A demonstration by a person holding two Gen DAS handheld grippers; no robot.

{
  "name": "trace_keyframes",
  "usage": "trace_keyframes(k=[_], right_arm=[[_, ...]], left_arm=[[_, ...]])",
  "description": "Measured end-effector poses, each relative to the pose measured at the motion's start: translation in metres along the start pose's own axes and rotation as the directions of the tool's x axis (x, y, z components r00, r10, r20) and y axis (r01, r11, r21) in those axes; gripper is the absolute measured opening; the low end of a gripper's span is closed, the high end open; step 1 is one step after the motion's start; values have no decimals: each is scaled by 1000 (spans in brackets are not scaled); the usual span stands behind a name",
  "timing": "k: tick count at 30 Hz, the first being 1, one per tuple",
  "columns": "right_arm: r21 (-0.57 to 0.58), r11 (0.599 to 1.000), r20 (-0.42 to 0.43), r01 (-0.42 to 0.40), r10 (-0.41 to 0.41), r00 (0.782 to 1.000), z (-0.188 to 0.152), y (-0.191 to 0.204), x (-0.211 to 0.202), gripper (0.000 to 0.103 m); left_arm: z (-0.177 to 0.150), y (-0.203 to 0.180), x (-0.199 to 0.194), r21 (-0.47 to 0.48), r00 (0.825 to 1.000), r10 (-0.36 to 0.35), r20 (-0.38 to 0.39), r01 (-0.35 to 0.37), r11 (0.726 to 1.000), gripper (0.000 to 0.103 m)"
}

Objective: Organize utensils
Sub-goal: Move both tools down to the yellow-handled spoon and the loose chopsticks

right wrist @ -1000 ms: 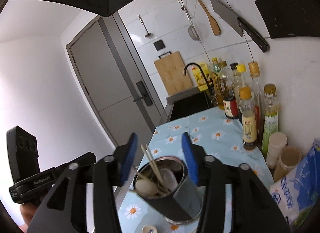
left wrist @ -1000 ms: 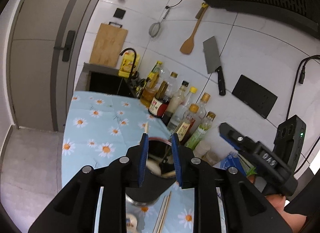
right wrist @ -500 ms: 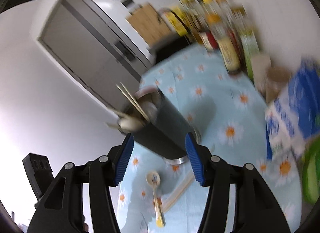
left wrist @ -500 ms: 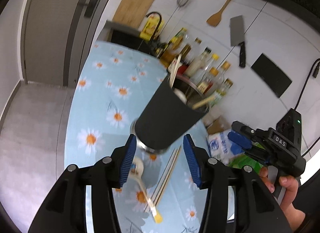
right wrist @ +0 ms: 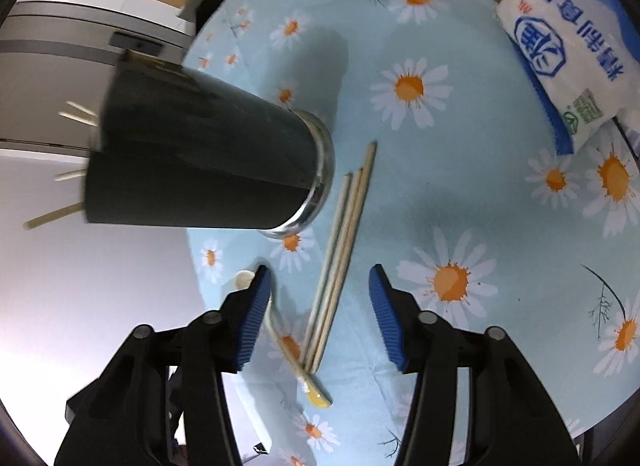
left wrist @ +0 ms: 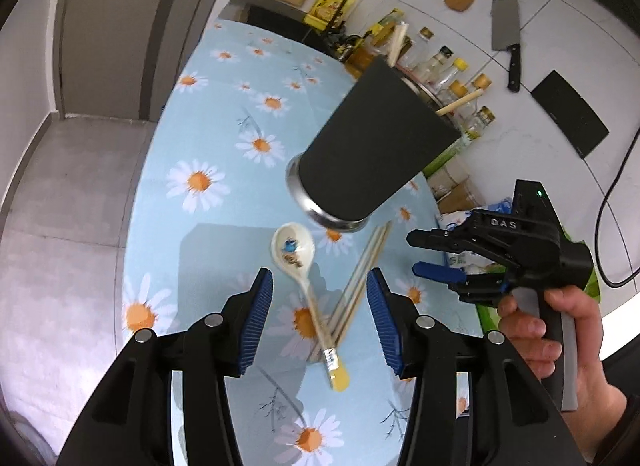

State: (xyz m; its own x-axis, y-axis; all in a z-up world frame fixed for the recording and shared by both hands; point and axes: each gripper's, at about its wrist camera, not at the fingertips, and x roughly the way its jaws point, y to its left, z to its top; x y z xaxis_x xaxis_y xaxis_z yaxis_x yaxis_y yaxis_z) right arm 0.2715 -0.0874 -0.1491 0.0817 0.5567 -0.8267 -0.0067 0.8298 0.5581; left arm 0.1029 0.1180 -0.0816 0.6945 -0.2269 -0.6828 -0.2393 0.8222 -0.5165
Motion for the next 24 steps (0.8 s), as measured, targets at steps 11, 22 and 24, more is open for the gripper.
trace_keyframes(k=[11, 22, 24], right_arm=[[63, 990, -50, 128, -125, 991, 18, -4, 26, 20], [57, 971, -34, 234, -232, 972, 20, 10, 36, 10], [52, 967, -29, 251, -249, 968, 18, 12, 36, 10]], left_arm=[[-17, 21, 0, -79, 1000, 5, -18, -6, 997, 47], [-21, 22, 6, -79, 999, -18, -35, 15, 997, 47], [-22, 22, 7, -83, 999, -23, -38, 20, 996, 47]])
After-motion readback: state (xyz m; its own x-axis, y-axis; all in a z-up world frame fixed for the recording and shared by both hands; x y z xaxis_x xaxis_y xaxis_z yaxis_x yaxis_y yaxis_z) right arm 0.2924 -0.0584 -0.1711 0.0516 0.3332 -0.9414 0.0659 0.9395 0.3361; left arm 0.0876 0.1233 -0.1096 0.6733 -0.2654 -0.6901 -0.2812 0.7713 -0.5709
